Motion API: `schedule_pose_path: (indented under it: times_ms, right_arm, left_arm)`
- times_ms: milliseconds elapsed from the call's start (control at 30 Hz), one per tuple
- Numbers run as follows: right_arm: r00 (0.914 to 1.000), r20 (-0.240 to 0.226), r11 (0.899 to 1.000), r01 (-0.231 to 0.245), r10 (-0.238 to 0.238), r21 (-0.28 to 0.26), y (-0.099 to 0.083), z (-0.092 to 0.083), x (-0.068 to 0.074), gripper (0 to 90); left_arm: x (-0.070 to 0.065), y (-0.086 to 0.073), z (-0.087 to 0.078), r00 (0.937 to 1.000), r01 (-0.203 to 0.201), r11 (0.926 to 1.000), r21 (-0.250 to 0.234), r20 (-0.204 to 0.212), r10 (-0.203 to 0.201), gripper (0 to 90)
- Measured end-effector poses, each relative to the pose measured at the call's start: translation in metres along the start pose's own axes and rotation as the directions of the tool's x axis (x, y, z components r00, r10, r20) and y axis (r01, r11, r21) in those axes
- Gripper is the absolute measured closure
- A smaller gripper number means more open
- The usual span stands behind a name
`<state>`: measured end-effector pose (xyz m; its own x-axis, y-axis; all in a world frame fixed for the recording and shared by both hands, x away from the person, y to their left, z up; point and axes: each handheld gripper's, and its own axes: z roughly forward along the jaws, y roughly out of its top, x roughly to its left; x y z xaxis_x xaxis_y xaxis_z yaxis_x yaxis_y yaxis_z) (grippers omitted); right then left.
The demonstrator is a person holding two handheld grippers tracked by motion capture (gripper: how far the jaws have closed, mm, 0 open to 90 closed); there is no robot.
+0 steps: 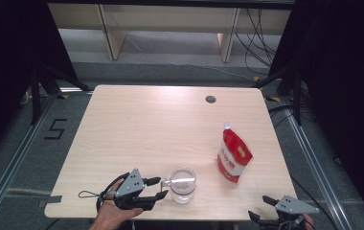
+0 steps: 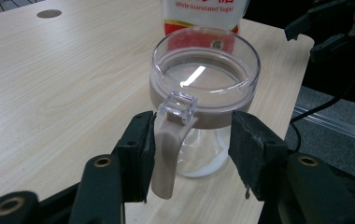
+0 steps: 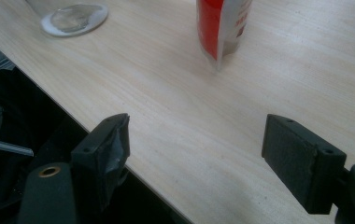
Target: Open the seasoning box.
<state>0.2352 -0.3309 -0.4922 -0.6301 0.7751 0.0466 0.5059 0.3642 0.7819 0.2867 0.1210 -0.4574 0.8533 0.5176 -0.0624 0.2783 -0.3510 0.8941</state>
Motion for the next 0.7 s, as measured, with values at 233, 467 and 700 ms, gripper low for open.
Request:
schedule_pose_path:
  times_ms: [233, 467, 700]
  right_arm:
    - [1.0000, -0.003, 1.000, -0.004, 0.004, 0.008, 0.000, 0.000, 0.001, 24.2]
    - [0.9999, -0.009, 1.000, -0.005, 0.005, 0.000, 0.001, 0.001, 0.004, 24.1]
    - [0.9992, -0.025, 0.999, 0.032, -0.032, -0.003, 0.004, 0.003, 0.006, 24.4]
  left_arm:
    - [-0.005, 0.005, 0.001, 0.9995, 0.033, 0.9994, -0.010, -0.002, -0.033, 52.7]
    - [-0.004, 0.013, 0.002, 0.9998, 0.016, 0.9991, -0.039, 0.010, -0.016, 60.1]
    - [-0.005, 0.013, 0.002, 0.9992, 0.032, 0.9987, -0.040, -0.021, -0.033, 66.8]
